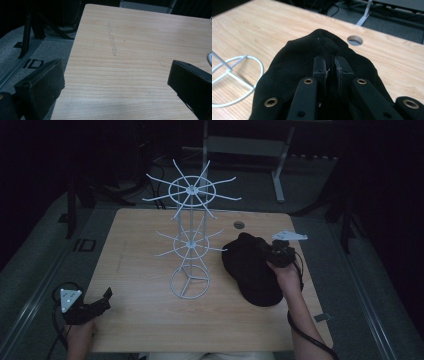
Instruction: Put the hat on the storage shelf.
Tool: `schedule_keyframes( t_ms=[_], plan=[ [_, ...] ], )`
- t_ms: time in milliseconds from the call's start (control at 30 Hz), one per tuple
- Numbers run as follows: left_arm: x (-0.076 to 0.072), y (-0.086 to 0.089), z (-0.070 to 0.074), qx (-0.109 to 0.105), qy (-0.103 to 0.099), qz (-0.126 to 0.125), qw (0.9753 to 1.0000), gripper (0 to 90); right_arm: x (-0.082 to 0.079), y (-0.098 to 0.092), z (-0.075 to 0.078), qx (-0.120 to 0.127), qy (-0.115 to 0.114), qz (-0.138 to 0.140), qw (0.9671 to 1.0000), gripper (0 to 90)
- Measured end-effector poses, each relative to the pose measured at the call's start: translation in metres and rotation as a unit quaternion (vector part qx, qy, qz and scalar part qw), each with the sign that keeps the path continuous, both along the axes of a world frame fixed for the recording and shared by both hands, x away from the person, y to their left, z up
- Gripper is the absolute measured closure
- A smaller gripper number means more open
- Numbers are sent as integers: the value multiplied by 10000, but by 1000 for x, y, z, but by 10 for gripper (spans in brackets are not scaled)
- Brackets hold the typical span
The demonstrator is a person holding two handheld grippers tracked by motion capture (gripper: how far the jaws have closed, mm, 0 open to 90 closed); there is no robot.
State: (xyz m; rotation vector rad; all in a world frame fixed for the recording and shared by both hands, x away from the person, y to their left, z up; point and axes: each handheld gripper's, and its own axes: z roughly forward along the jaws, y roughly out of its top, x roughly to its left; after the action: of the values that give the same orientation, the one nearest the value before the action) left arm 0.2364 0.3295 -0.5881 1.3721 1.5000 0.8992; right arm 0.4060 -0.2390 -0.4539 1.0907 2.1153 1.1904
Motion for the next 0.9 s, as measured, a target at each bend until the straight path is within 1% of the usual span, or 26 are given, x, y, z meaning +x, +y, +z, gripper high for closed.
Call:
schedule_keyframes(
  t_ms=[133,267,467,533,567,600,733,800,900],
  plan=[
    [0,0,0,2,1,4,10000,14,-9,-13,11,175,-150,-70,9997,813],
    [0,0,0,4,-1,8,10000,15,-17,-24,22,276,-330,-81,9990,815],
    [0,0,0,11,2,15,10000,14,-31,-34,41,425,-621,-116,9971,814],
    [0,0,0,16,4,12,10000,14,-36,-37,49,535,-731,-104,9958,814],
    [0,0,0,16,4,12,10000,14,-36,-37,49,535,-731,-104,9958,814],
    [0,0,0,14,1,13,10000,14,-45,-39,59,612,-874,-78,9943,814],
    [0,0,0,17,2,14,10000,14,-59,-42,78,835,-1091,-34,9905,814],
    [0,0,0,18,8,12,10000,14,-68,-44,91,922,-1261,-19,9877,814],
    [0,0,0,15,0,14,10000,14,-79,-47,109,1029,-1436,-28,9843,814]
  ],
)
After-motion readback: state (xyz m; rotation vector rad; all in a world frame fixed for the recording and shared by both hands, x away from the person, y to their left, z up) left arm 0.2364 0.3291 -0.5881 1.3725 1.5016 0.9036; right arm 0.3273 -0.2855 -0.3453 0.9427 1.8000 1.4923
